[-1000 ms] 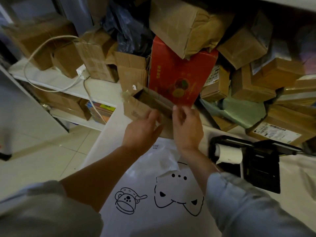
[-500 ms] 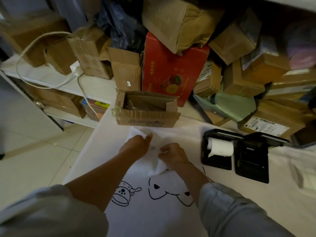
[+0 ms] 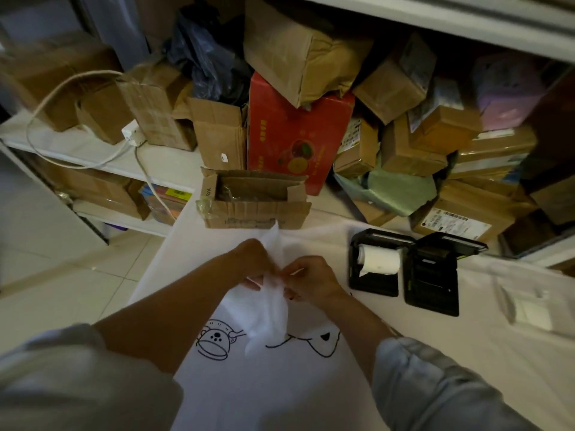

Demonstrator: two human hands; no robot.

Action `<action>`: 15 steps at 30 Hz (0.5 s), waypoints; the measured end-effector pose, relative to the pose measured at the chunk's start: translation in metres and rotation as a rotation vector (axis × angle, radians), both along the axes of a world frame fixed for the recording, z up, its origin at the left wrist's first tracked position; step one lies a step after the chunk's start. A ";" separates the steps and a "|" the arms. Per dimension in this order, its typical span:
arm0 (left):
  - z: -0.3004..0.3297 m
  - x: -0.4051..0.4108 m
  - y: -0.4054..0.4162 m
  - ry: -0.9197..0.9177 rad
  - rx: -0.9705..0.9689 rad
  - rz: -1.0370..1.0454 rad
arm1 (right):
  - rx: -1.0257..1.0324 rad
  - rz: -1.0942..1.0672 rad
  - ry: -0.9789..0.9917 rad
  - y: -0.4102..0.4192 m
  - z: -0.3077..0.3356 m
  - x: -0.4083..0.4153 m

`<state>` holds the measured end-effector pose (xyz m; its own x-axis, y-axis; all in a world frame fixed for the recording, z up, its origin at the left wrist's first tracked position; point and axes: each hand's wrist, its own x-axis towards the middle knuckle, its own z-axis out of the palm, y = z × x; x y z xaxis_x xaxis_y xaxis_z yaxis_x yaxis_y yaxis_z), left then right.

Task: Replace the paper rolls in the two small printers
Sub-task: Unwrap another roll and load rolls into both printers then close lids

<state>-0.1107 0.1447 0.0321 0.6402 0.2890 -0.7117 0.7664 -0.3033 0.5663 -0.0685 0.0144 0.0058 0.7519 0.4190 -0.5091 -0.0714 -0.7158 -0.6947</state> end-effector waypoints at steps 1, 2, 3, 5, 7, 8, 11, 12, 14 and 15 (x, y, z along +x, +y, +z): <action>0.005 -0.001 -0.001 0.004 0.002 -0.034 | 0.020 -0.013 0.034 -0.001 0.005 -0.001; 0.010 -0.003 -0.002 -0.014 -0.001 -0.049 | 0.033 -0.019 0.054 -0.003 0.009 -0.001; 0.012 -0.004 -0.002 -0.049 -0.008 -0.047 | 0.061 -0.038 0.073 -0.004 0.012 -0.001; 0.014 -0.007 -0.003 -0.112 0.011 -0.032 | 0.106 -0.098 0.110 -0.008 0.018 0.002; 0.012 -0.011 -0.005 -0.128 0.015 -0.013 | 0.109 -0.184 0.124 -0.010 0.018 0.005; 0.012 -0.012 -0.007 -0.127 0.000 -0.003 | 0.084 -0.215 0.110 -0.011 0.019 0.005; 0.014 -0.014 -0.013 -0.121 -0.020 0.003 | -0.026 -0.194 0.011 -0.012 0.017 0.006; 0.015 -0.015 -0.015 -0.122 -0.024 0.002 | -0.048 -0.174 -0.027 -0.012 0.017 0.005; 0.017 -0.015 -0.017 -0.132 -0.023 0.007 | -0.047 -0.150 -0.083 -0.008 0.018 0.002; 0.018 -0.015 -0.017 -0.143 -0.015 0.016 | -0.020 -0.140 -0.083 -0.006 0.018 0.000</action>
